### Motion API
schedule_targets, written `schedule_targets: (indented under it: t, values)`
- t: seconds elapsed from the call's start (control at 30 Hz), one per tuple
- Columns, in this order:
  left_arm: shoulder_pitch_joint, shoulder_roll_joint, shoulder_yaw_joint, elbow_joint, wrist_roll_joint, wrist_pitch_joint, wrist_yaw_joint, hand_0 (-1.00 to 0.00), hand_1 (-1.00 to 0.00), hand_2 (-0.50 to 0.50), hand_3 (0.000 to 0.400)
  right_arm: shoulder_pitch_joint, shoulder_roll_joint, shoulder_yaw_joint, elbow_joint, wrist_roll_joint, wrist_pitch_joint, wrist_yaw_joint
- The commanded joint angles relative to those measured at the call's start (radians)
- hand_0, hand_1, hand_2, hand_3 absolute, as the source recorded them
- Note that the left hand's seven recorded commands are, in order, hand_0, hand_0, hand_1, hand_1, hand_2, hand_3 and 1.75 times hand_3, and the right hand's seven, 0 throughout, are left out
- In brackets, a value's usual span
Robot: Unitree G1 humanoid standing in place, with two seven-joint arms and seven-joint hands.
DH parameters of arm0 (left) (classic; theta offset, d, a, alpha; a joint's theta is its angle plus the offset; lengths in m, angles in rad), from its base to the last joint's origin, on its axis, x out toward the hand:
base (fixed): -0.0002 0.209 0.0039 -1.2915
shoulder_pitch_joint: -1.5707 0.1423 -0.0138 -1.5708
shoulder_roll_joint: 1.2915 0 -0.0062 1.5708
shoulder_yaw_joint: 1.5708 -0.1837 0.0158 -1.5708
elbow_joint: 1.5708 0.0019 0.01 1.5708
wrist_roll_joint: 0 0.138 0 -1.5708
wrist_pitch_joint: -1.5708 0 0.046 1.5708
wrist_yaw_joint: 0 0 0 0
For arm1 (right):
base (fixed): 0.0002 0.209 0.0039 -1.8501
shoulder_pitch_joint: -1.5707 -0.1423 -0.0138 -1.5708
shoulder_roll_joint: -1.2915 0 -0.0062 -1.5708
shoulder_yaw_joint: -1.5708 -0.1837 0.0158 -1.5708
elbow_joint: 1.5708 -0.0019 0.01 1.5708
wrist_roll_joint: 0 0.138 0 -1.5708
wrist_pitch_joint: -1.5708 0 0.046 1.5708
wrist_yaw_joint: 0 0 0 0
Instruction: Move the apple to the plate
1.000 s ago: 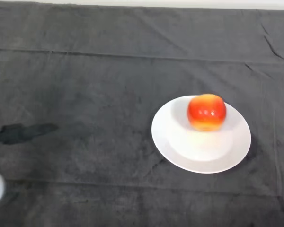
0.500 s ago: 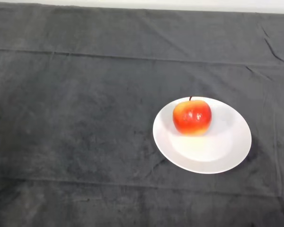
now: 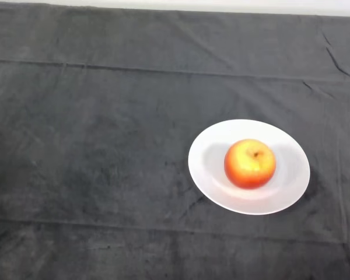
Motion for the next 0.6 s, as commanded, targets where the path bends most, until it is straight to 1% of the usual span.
schedule_targets:
  t: [0.03,0.27,0.6]
  values:
    - [-0.035,-0.013,0.04,0.033,0.017,-0.025,-0.006,0.0,0.0,0.0,0.0,0.006,-0.016,-0.0131,-0.016,0.0123,-0.005,0.0033]
    - [-0.029,-0.022,0.062,0.028,0.028,-0.033,-0.023,0.0,0.0,0.0,0.0,0.006,-0.016,-0.0132,-0.015,0.0123,-0.005,0.0037]
    - [-0.023,-0.039,0.088,0.001,0.049,-0.024,-0.039,0.0,0.0,0.0,0.0,0.006,-0.016,-0.0133,-0.015,0.0123,-0.005,0.004]
